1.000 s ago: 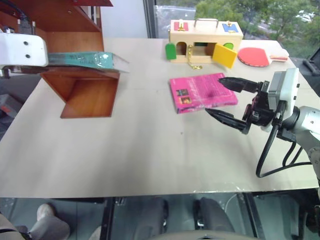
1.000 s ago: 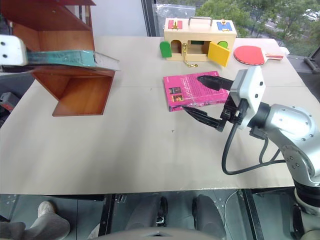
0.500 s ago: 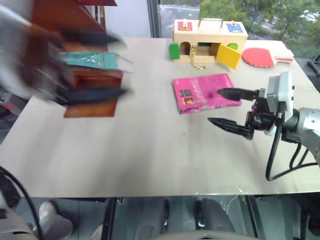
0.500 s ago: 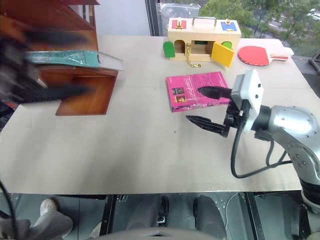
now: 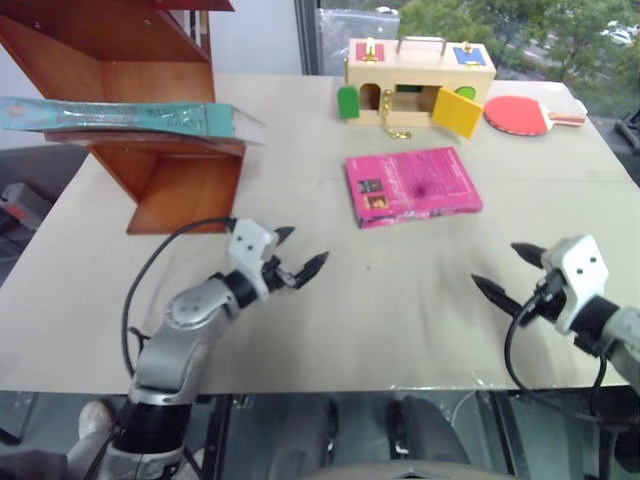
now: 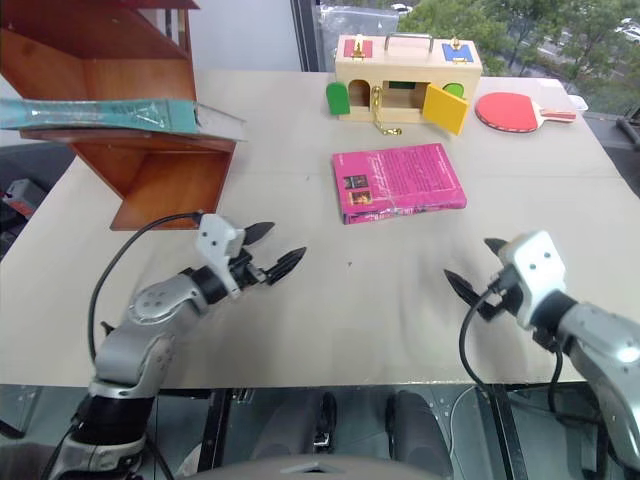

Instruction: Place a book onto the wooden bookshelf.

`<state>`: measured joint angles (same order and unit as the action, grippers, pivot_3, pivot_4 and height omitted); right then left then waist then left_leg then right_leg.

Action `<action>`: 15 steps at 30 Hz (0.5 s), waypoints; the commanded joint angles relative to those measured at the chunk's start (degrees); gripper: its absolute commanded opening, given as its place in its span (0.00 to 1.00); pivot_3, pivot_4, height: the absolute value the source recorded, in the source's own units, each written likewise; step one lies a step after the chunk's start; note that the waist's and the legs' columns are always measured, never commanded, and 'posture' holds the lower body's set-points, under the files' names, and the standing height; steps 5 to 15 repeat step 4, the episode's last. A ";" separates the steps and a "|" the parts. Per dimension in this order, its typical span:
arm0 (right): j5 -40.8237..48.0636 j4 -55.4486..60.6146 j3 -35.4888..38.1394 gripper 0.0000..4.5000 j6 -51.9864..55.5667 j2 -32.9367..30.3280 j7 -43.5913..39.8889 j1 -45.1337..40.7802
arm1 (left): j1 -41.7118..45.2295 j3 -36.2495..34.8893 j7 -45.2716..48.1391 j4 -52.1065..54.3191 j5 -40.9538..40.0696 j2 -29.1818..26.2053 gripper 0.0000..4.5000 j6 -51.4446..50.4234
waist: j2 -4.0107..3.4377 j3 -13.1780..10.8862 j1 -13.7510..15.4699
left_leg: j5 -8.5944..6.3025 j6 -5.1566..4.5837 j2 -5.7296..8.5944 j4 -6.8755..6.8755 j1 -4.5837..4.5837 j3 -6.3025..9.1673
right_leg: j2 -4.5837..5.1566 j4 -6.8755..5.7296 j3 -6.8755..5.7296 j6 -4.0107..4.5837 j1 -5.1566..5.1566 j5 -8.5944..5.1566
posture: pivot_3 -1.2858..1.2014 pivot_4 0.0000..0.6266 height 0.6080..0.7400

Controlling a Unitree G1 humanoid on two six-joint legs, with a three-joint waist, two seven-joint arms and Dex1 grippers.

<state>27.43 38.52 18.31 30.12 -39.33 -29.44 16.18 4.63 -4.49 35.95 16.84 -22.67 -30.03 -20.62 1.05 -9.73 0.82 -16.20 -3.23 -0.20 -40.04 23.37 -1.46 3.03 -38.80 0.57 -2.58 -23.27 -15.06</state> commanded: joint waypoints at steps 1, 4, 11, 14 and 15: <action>-1.12 3.16 6.67 1.00 -4.23 1.31 -1.16 4.92 | -2.09 -5.20 5.04 -0.91 -1.29 -3.83 1.00 3.72 | -0.03 0.02 -0.03 | -0.02 -0.03 0.00 0.00 -0.04 -0.02 | 0.02 0.00 0.01 0.00 0.03 0.00 | 0.52 0.24 1.00; -1.10 2.53 8.53 1.00 -5.97 2.40 -2.25 7.56 | -2.42 -6.37 7.43 -3.10 -0.12 -6.53 1.00 4.87 | -0.04 0.02 -0.05 | -0.14 -0.23 0.01 -0.01 -0.36 -0.02 | 0.04 0.00 0.01 0.00 0.31 0.01 | 0.52 0.24 1.00; -1.10 2.53 8.53 1.00 -5.97 2.40 -2.25 7.56 | -2.42 -6.37 7.43 -3.10 -0.12 -6.53 1.00 4.87 | -0.04 0.02 -0.05 | -0.14 -0.23 0.01 -0.01 -0.36 -0.02 | 0.04 0.00 0.01 0.00 0.31 0.01 | 0.52 0.24 1.00; -1.10 2.53 8.53 1.00 -5.97 2.40 -2.25 7.56 | -2.42 -6.37 7.43 -3.10 -0.12 -6.53 1.00 4.87 | -0.04 0.02 -0.05 | -0.14 -0.23 0.01 -0.01 -0.36 -0.02 | 0.04 0.00 0.01 0.00 0.31 0.01 | 0.52 0.24 1.00; -1.10 2.53 8.53 1.00 -5.97 2.40 -2.25 7.56 | -2.42 -6.37 7.43 -3.10 -0.12 -6.53 1.00 4.87 | -0.04 0.02 -0.05 | -0.14 -0.23 0.01 -0.01 -0.36 -0.02 | 0.04 0.00 0.01 0.00 0.31 0.01 | 0.52 0.24 1.00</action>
